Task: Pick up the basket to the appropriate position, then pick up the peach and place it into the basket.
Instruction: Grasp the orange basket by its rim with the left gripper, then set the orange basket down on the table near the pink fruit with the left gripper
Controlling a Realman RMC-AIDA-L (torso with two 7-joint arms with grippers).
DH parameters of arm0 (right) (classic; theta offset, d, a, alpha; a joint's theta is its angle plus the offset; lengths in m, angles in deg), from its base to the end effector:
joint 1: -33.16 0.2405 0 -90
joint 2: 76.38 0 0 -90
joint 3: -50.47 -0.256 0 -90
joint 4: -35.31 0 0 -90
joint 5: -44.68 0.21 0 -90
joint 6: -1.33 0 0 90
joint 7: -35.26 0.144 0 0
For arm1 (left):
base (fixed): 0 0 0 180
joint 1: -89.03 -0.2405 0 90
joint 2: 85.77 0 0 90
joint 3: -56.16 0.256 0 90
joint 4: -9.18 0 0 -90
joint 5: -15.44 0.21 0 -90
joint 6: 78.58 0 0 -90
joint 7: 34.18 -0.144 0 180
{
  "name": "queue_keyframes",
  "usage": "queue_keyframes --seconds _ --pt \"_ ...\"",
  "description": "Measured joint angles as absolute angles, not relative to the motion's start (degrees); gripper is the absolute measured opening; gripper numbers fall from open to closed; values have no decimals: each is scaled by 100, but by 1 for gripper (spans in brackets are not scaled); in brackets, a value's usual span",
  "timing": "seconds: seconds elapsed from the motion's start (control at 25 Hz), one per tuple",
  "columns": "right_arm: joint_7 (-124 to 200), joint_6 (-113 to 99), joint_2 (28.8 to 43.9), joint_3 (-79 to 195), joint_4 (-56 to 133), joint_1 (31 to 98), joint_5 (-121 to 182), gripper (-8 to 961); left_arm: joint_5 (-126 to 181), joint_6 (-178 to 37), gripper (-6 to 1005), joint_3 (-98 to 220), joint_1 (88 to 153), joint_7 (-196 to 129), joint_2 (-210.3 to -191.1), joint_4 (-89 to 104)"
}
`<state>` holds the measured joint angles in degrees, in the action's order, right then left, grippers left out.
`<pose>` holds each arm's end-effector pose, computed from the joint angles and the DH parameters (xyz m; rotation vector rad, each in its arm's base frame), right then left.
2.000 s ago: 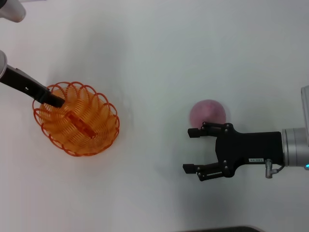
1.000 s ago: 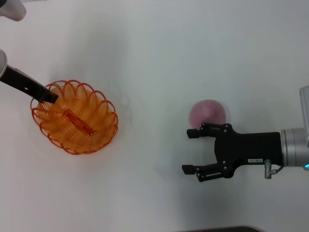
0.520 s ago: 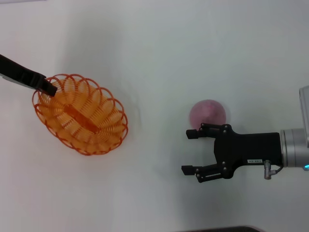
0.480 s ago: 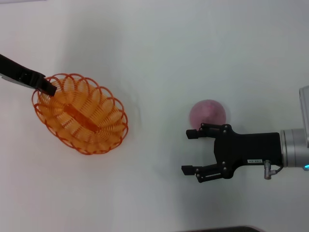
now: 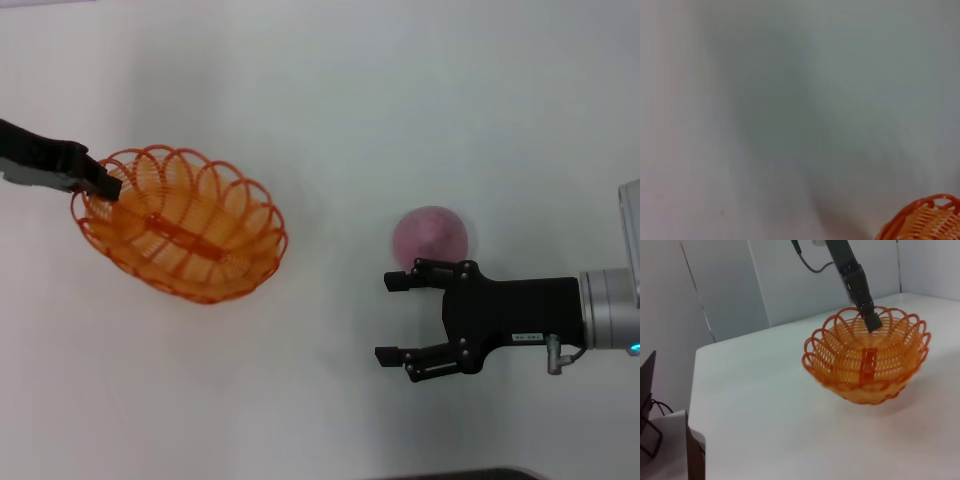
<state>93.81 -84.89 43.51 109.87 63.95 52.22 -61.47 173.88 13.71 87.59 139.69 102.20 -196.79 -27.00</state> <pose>0.3015 0.2424 -0.0647 -2.9066 0.4600 0.6304 -0.2520 0.3889 0.0455 -2.4556 -1.6682 0.1583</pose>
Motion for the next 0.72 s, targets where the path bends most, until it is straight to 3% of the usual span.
queue_keyframes --seconds 0.44,0.72 --pt "9397 -8493 4350 10979 6343 5223 -6119 942 16826 1715 76 7592 13138 10406 -19953 -2824" --pt "9397 -8494 4357 10961 6334 5223 -6113 942 16512 1764 75 7630 12765 10549 -20384 -3448"
